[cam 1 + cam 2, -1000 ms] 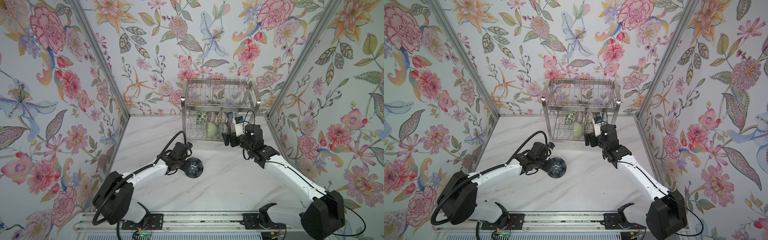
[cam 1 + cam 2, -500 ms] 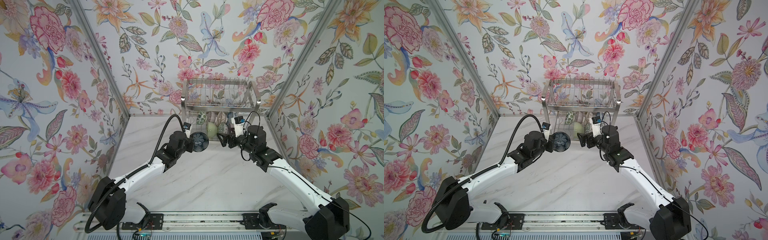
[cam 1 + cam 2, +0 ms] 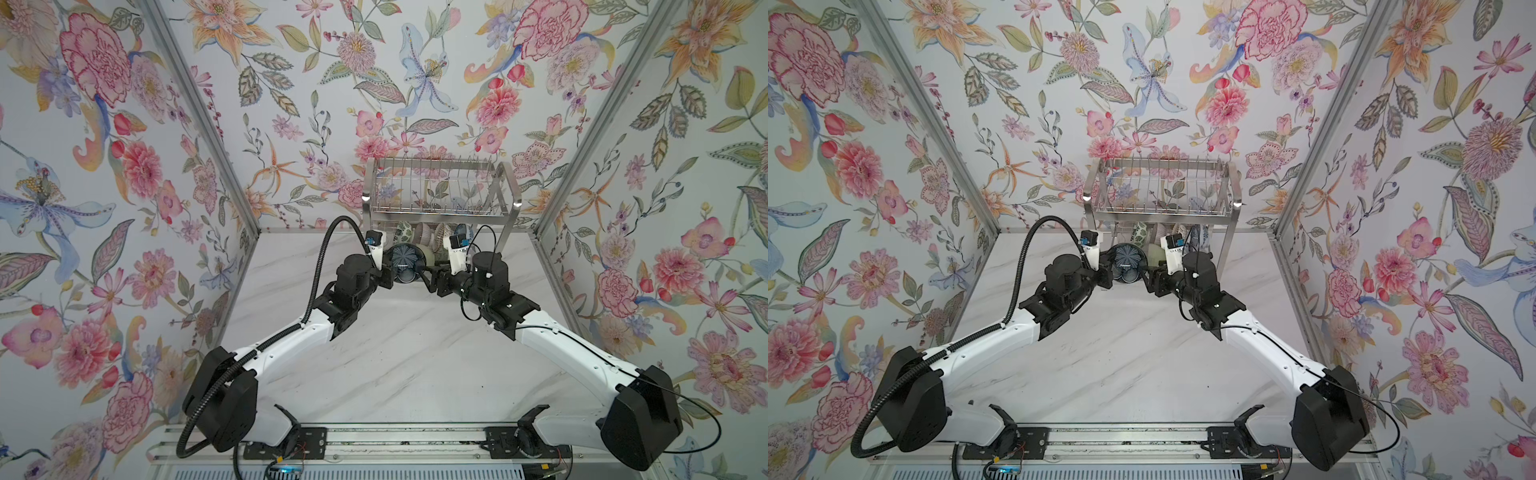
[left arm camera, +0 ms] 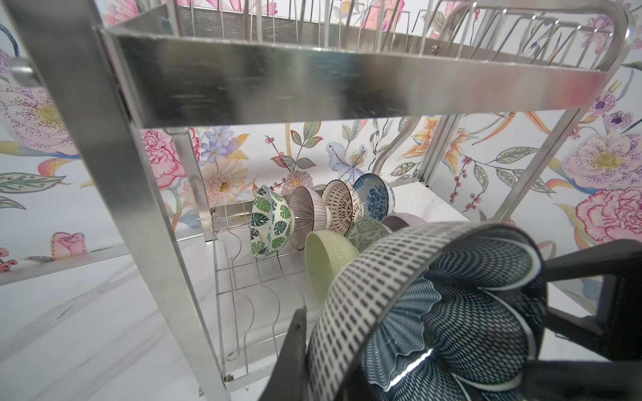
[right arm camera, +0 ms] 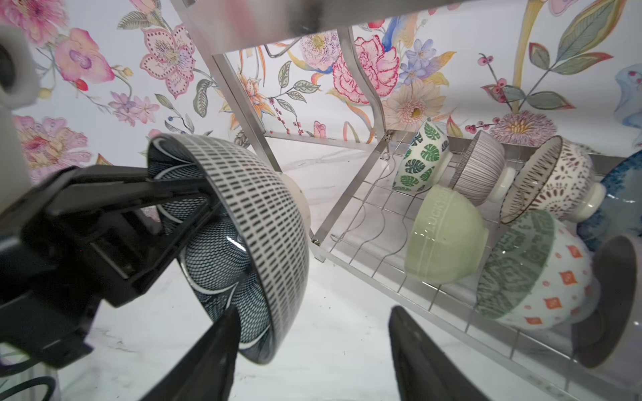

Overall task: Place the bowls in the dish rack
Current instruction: 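Grasp the dark blue bowl rim with the right gripper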

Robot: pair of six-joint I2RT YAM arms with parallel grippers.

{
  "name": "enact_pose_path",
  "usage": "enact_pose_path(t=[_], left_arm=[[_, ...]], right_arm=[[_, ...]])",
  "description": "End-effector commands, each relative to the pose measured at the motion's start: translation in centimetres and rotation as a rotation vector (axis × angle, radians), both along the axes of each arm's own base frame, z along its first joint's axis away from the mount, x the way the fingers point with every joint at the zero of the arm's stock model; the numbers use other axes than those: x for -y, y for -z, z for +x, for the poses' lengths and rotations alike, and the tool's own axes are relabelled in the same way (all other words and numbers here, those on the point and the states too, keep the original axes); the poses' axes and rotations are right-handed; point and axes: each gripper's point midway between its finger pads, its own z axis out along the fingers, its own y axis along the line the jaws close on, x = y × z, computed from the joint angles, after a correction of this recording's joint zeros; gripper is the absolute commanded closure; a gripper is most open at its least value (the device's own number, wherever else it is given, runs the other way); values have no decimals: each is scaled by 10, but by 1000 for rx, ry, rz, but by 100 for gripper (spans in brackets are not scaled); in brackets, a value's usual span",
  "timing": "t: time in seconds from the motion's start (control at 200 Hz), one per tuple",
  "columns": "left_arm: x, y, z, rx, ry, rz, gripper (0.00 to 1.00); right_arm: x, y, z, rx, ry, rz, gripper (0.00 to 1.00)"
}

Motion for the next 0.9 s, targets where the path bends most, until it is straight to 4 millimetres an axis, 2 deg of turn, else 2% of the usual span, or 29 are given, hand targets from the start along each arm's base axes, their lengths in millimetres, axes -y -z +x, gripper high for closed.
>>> enact_pose_path(t=[0.0, 0.125, 0.375, 0.5, 0.621, 0.866, 0.896], left_arm=[[2, -40, 0, 103, 12, -114, 100], [3, -41, 0, 105, 20, -115, 100], [12, -31, 0, 74, 55, -143, 100], [15, -31, -1, 75, 64, -148, 100], [16, -32, -2, 77, 73, -147, 100], [15, -25, -4, 50, 75, -124, 100], [15, -24, -5, 48, 76, -111, 85]], right_arm=[[-8, -22, 9, 33, 42, 62, 51], [-11, -24, 13, 37, 50, 76, 60], [-8, -29, 19, 64, 93, 76, 72], [-8, -30, 21, 69, 100, 70, 83], [-8, -31, 22, 70, 103, 68, 100], [-6, -32, 20, 97, 111, 31, 100], [-4, -31, 20, 104, 116, 16, 100]])
